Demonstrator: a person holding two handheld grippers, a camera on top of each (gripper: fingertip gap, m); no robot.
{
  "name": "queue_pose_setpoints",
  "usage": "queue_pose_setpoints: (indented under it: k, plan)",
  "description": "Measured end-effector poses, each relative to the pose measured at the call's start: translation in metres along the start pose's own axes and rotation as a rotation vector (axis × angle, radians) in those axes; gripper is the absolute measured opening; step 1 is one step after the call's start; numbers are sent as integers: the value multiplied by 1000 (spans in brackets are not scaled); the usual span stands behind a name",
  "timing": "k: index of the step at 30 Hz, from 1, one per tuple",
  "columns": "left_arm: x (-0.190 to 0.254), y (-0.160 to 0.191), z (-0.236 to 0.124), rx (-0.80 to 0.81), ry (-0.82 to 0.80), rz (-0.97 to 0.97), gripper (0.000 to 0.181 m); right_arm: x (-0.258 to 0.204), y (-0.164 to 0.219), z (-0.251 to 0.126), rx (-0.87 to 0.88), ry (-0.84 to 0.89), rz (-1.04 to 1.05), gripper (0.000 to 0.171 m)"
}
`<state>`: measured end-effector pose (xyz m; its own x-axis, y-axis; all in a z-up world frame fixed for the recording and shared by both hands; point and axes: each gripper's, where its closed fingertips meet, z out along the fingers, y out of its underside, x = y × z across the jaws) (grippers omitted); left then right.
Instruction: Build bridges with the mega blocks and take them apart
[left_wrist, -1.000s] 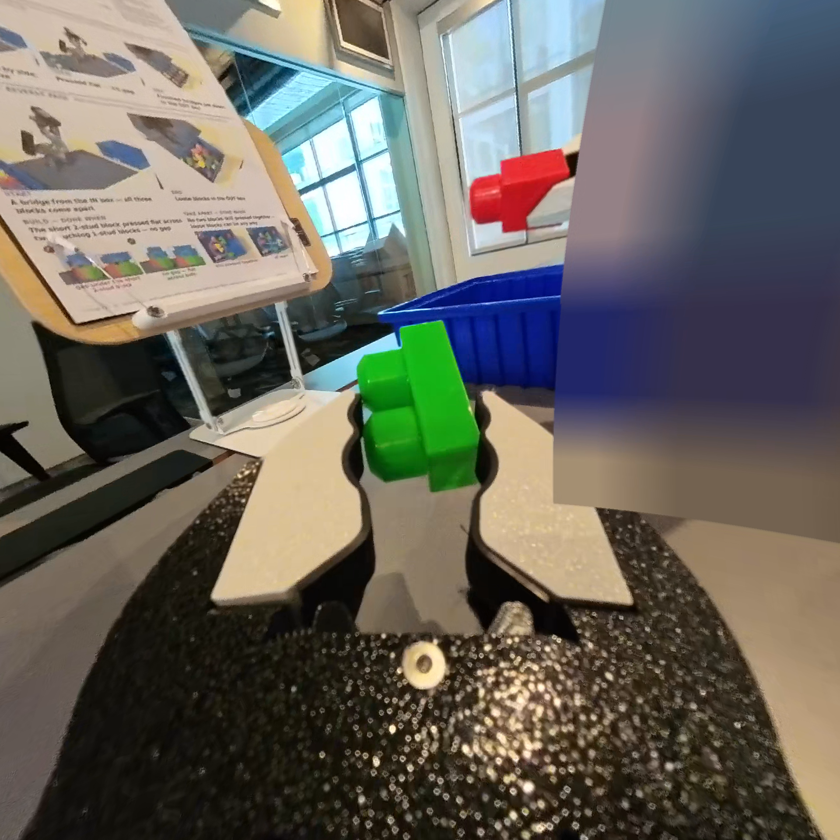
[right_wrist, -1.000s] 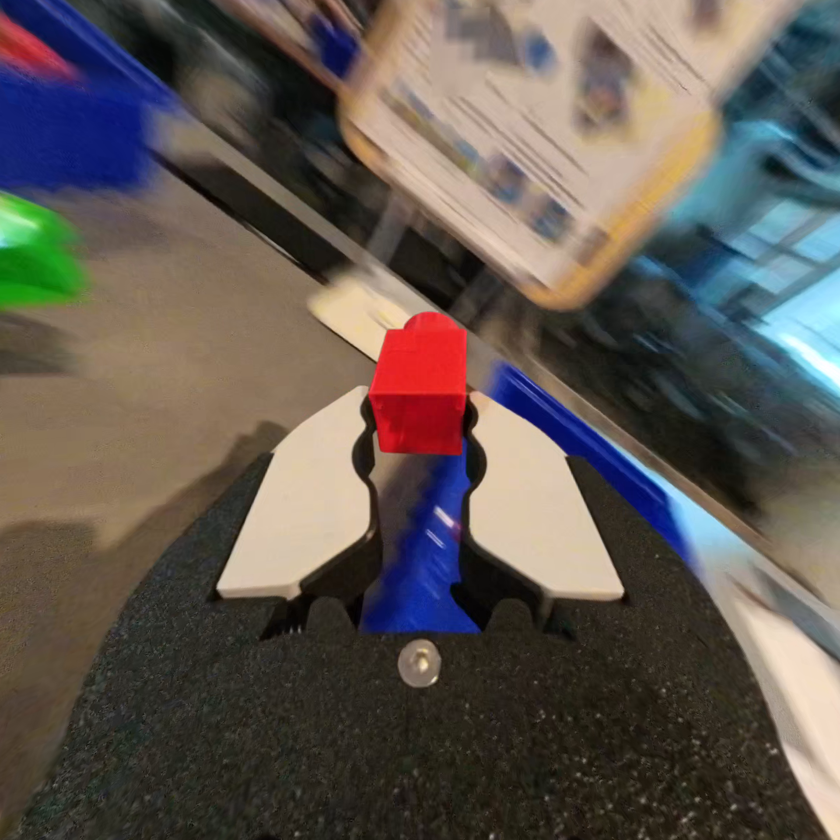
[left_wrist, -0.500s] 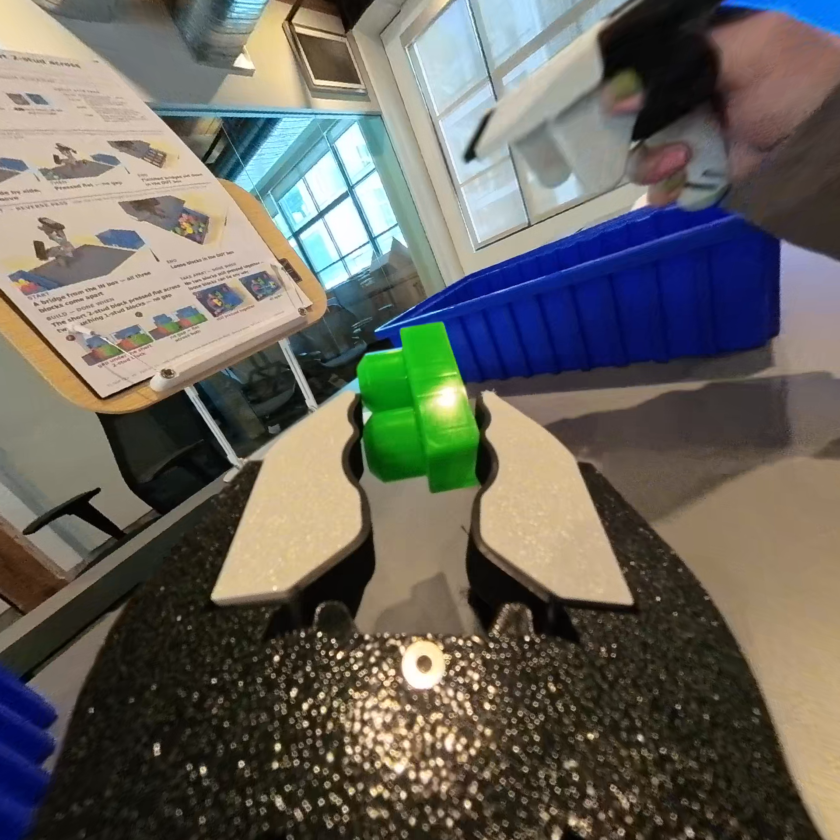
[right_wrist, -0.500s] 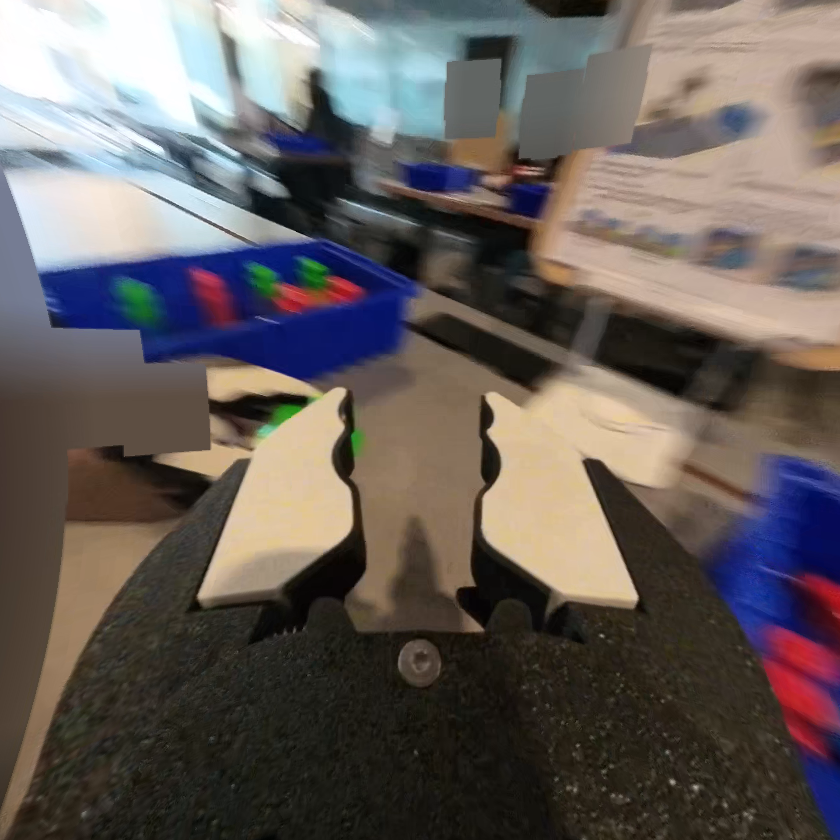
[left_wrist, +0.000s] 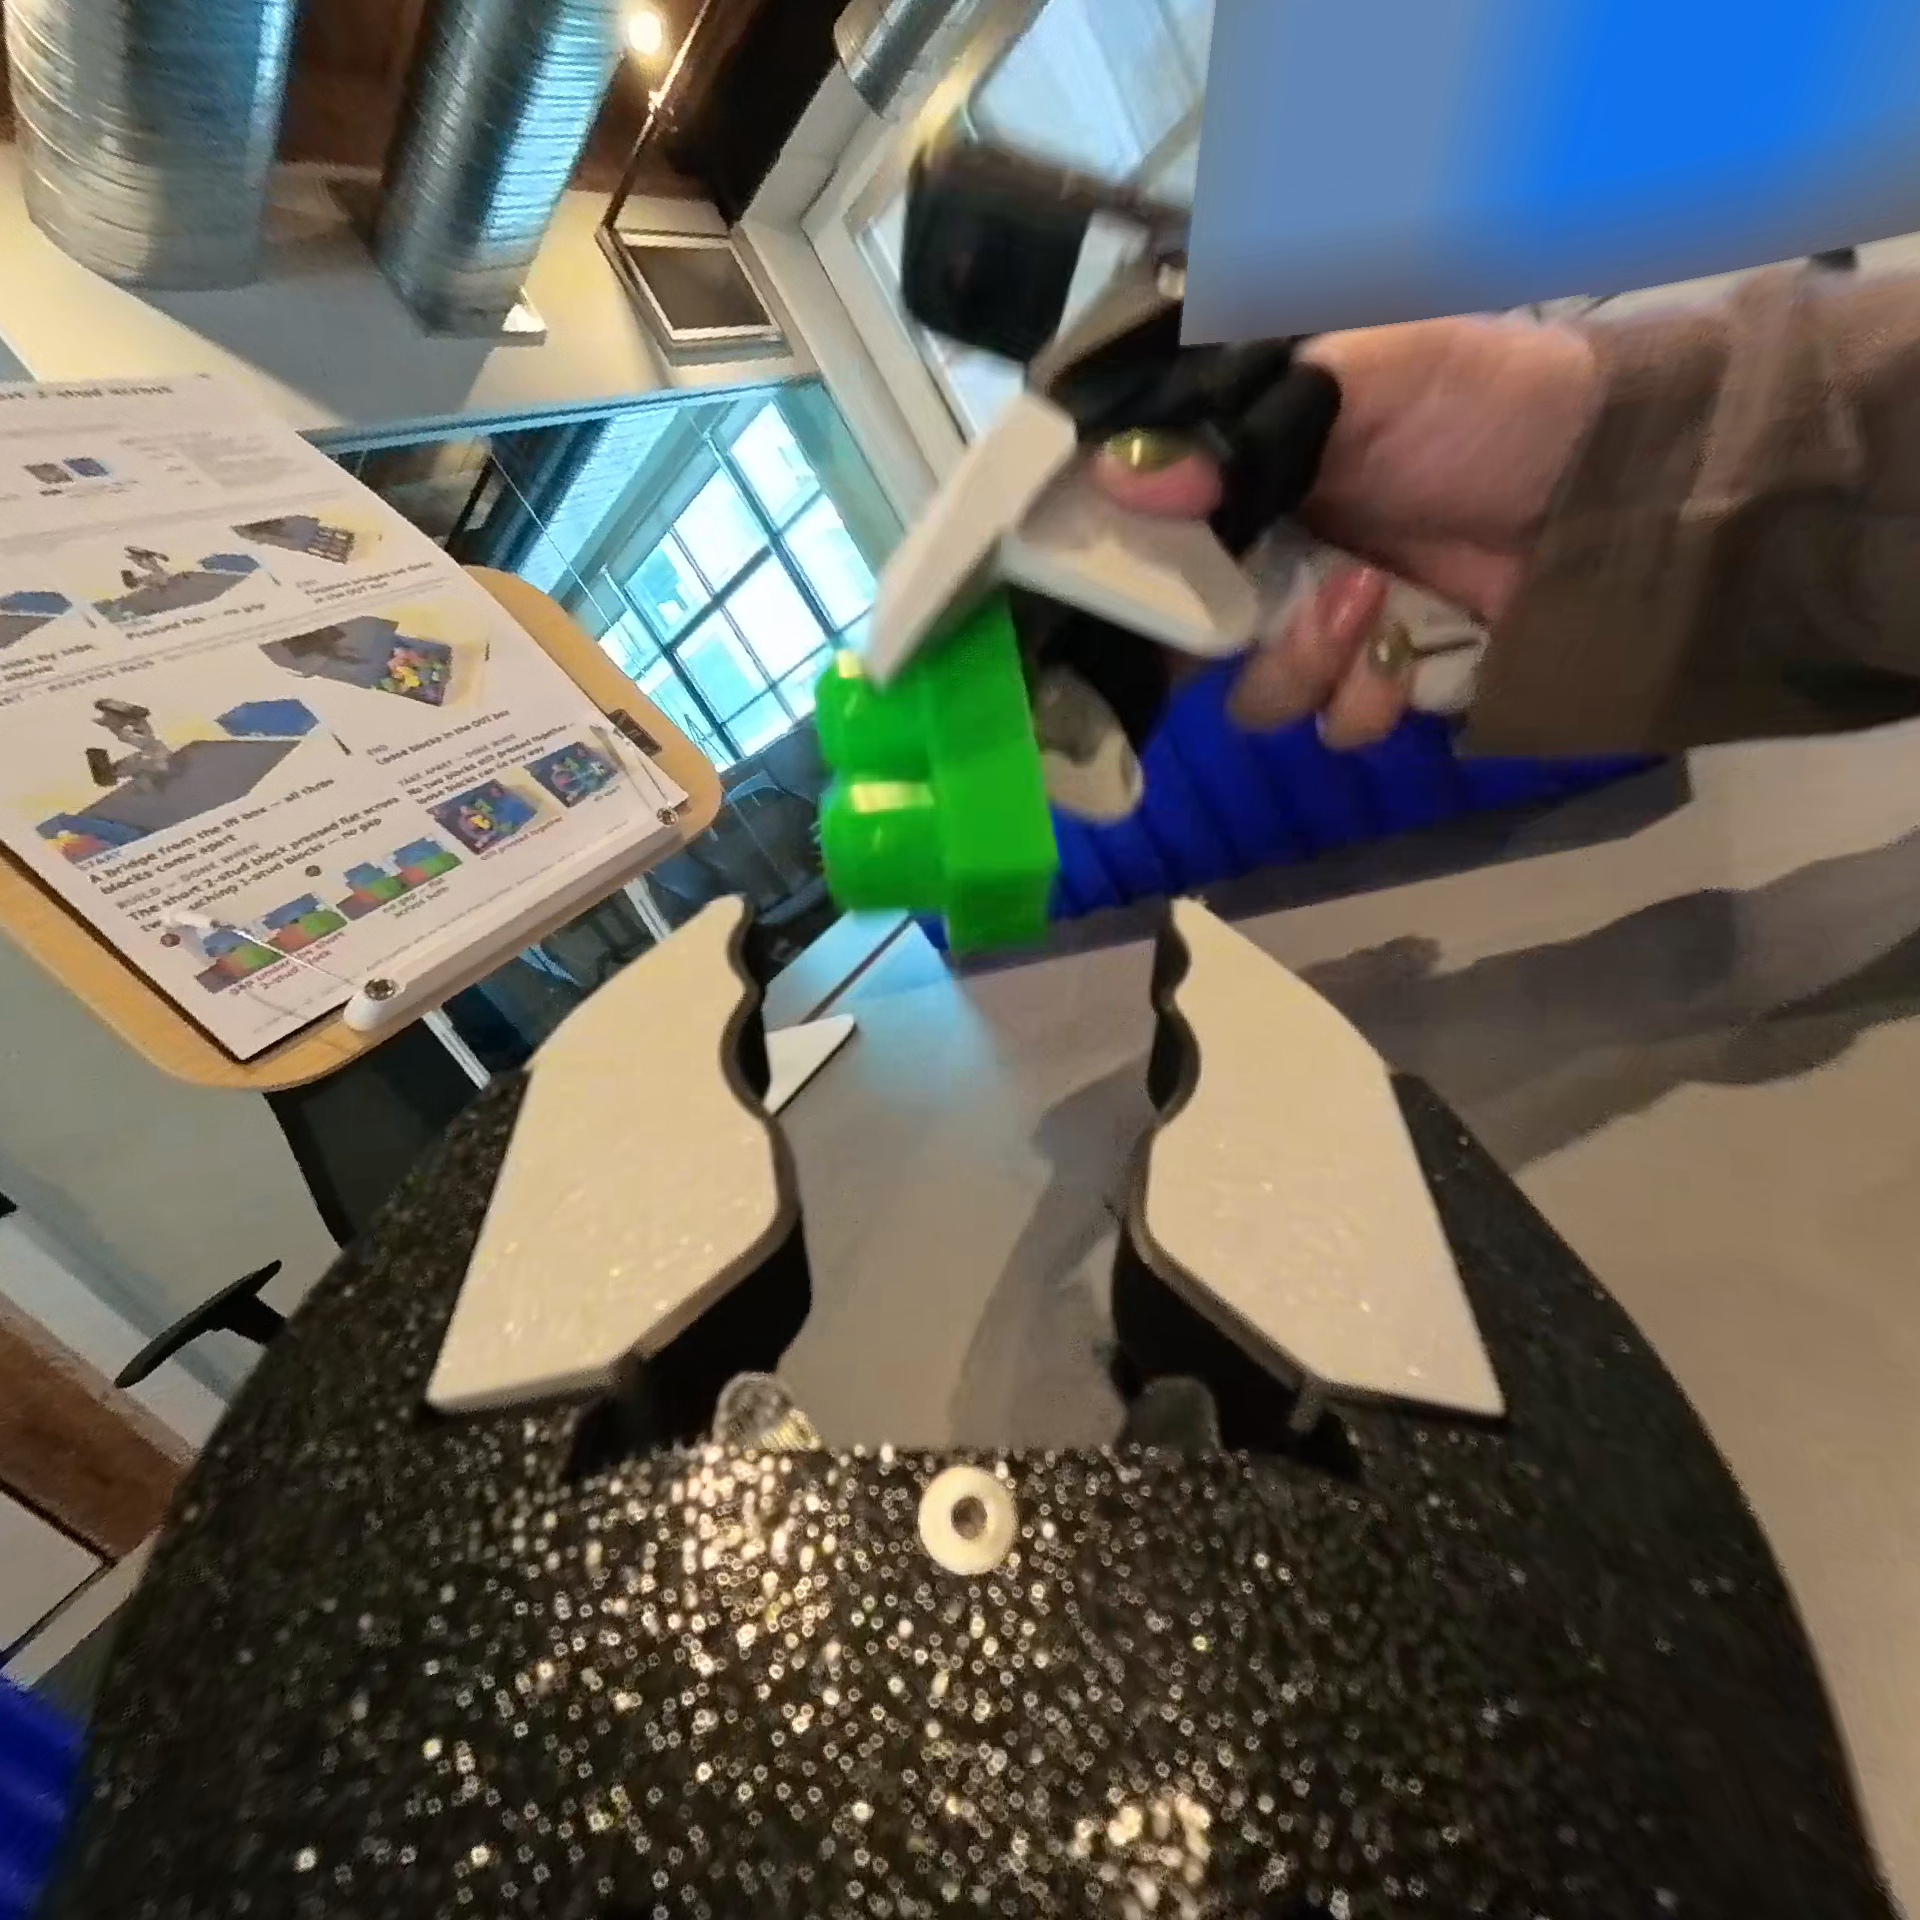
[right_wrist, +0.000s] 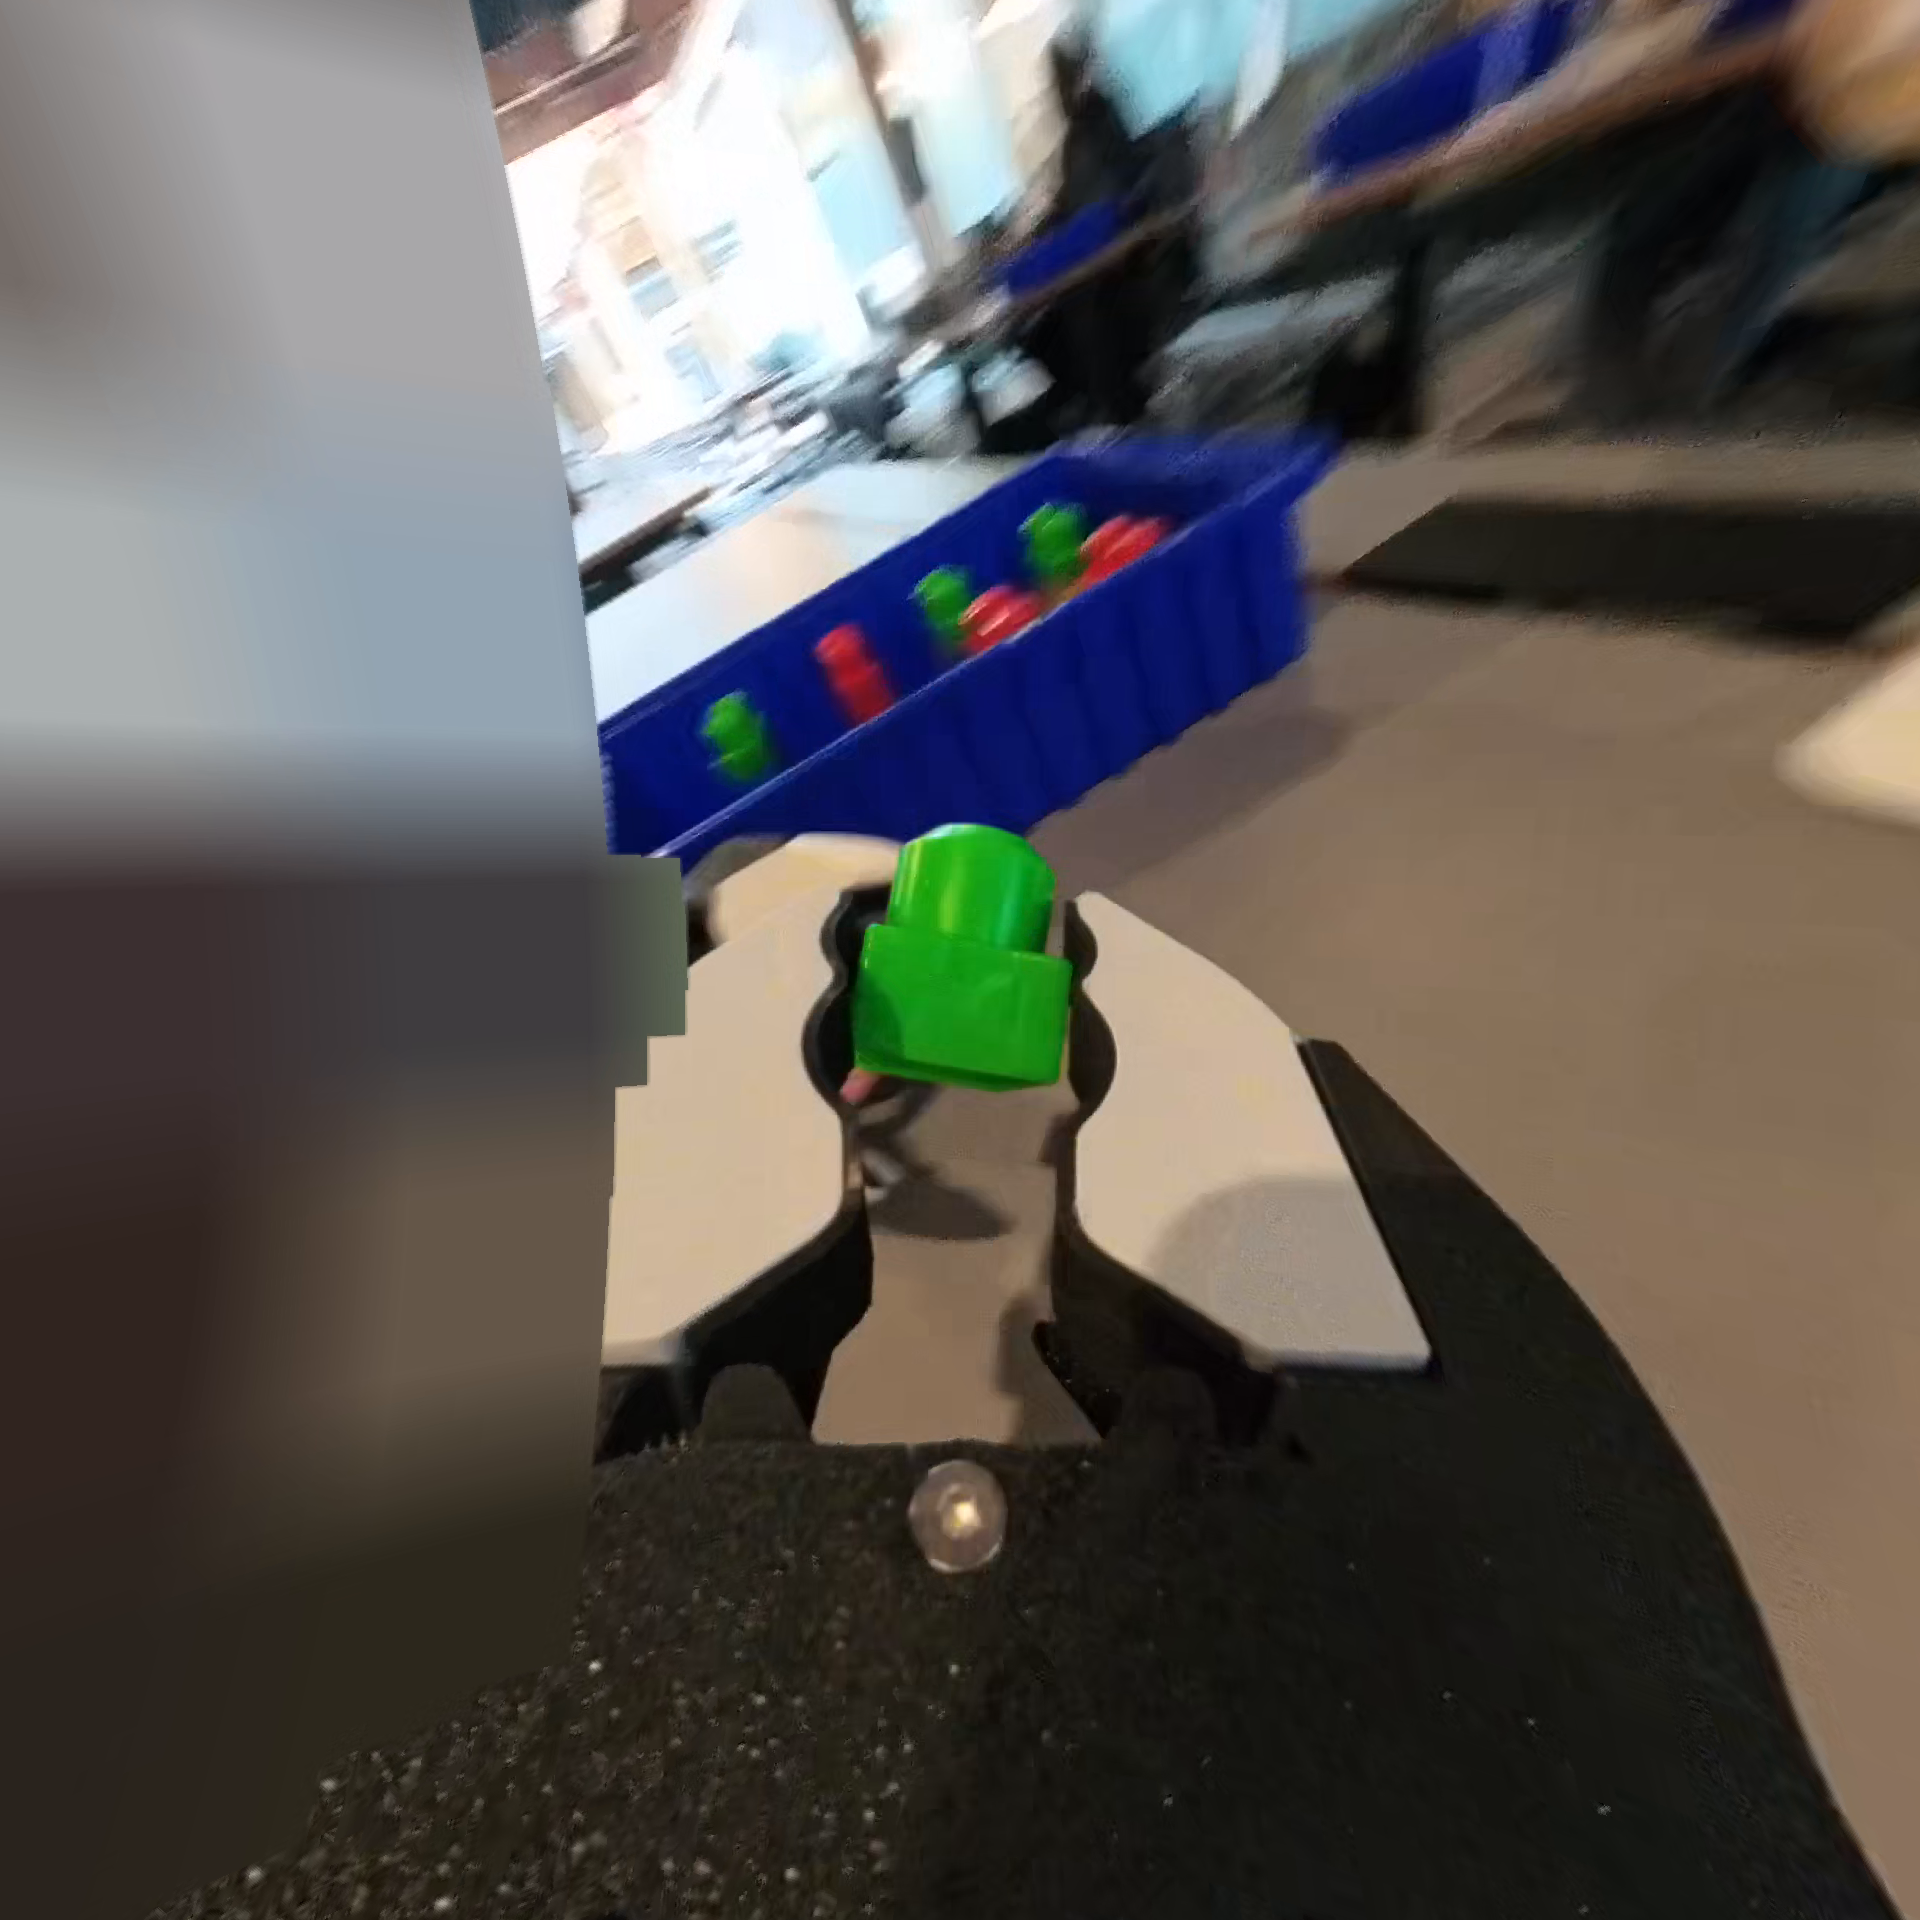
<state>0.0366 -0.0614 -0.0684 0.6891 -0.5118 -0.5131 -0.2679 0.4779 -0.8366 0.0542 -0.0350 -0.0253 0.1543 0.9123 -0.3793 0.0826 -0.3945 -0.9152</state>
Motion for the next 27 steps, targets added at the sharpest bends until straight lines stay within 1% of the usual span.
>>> queue_pose_setpoints:
  k: [1,2,4,5,6,7,8,9,10,12,13,14,17,19,22,24,26,27]
  plan:
    - [0,1,0,-5,2,-3,73,14,-16,-21,65,154,-75,37]
    - [-1,2,0,-9,-1,-6,73,31,-30,-48,113,352,-158,37]
    - [-3,3,0,-13,-14,-10,72,62,-47,-118,140,794,-274,37]
    - [-4,4,0,-16,-17,-13,72,74,-49,-154,119,991,-292,37]
    - [-4,5,1,-20,-17,-17,71,84,-44,-185,72,1150,-270,37]
    - [-4,6,1,-25,-17,-21,70,93,-34,-210,10,1265,-221,38]
    - [-5,6,1,-29,-19,-25,69,102,-23,-226,-46,1326,-170,37]
    - [-5,7,2,-31,-21,-30,69,110,-12,-233,-93,1332,-124,38]
    - [-6,7,2,-32,-21,-35,68,115,-5,-233,-113,1303,-104,39]
    - [-7,9,2,-39,-24,-45,67,117,-6,-224,-32,1234,-112,71]
    - [-8,10,2,-43,-28,-51,67,115,-9,-219,-13,1209,-126,77]
    - [-9,11,2,-48,-30,-60,67,112,-16,-213,5,1198,-181,81]
    - [-14,15,3,-61,-43,-100,67,96,-36,-177,-9,1127,-364,78]
    - [-18,17,3,-68,-55,-138,66,80,-48,-133,-11,987,-472,73]
    - [-25,22,2,-76,-76,-197,65,47,-58,-43,-26,620,-542,70]
    - [-29,24,2,-82,-88,-227,64,25,-58,18,-99,364,-553,70]
    - [-30,24,2,-81,-91,-235,63,15,-60,72,-190,198,-589,70]
    - [-29,24,2,-80,-90,-231,62,12,-62,98,-238,135,-622,66]
